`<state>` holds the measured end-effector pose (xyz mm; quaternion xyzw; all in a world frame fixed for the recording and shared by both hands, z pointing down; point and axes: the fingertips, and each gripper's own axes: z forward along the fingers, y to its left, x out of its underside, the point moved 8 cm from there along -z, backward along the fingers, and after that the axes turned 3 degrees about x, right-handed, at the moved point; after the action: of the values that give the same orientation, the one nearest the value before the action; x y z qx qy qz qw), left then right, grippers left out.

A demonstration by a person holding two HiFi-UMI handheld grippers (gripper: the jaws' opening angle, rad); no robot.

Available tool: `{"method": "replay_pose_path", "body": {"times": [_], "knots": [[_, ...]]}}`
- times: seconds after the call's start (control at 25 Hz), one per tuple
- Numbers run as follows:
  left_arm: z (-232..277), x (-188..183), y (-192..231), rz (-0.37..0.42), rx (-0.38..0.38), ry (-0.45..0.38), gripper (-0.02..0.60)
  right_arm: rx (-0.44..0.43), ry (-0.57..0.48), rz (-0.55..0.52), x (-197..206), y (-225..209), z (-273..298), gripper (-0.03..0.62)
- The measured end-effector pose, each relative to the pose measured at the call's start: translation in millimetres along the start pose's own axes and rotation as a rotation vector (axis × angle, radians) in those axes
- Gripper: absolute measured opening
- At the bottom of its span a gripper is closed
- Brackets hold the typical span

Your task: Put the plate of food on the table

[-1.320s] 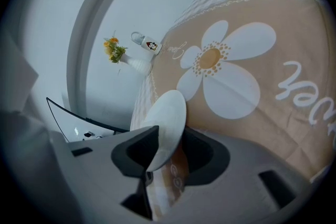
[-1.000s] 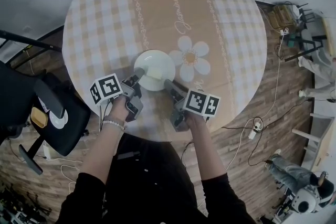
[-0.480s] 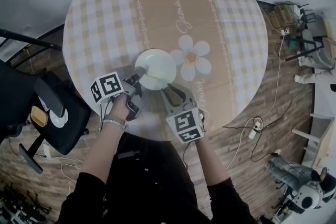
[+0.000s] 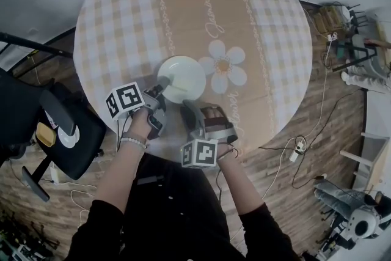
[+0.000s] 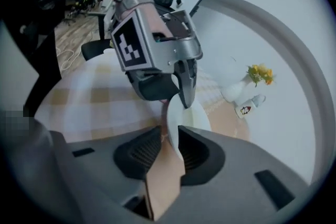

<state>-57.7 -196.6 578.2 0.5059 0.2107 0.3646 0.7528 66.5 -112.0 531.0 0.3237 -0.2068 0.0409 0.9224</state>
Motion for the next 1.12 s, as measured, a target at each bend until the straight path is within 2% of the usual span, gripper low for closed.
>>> {"method": "replay_pose_path", "body": {"times": [0.08, 0.2, 0.36, 0.48, 0.6, 0.76, 1.12], "knots": [[-0.2, 0.2, -0.2, -0.004, 0.002, -0.001, 0.015, 0.015, 0.014, -0.068, -1.2, 3.0, 2.7, 0.074], [-0.8, 0.8, -0.1, -0.013, 0.009, -0.002, 0.015, 0.047, 0.028, -0.145, -1.4, 7.0, 5.4, 0.034], [-1.1, -0.7, 1.3, -0.063, 0.046, -0.004, 0.015, 0.078, 0.047, -0.202, -2.3, 10.7, 8.5, 0.021], [-2.0, -1.3, 3.5, -0.117, 0.072, -0.009, 0.015, 0.084, 0.066, -0.197, -2.5, 13.2, 10.3, 0.020], [-3.7, -0.7, 3.4, -0.114, 0.082, -0.003, 0.020, 0.089, 0.090, -0.196, 0.0, 16.3, 13.1, 0.020], [-7.2, 0.9, -0.4, -0.112, 0.112, 0.014, 0.098, 0.099, 0.105, -0.177, 1.4, 11.9, 16.4, 0.020], [-23.2, 6.4, 0.5, -0.109, 0.097, 0.034, 0.120, 0.100, 0.115, -0.160, -1.9, 13.1, 24.6, 0.020]]}}
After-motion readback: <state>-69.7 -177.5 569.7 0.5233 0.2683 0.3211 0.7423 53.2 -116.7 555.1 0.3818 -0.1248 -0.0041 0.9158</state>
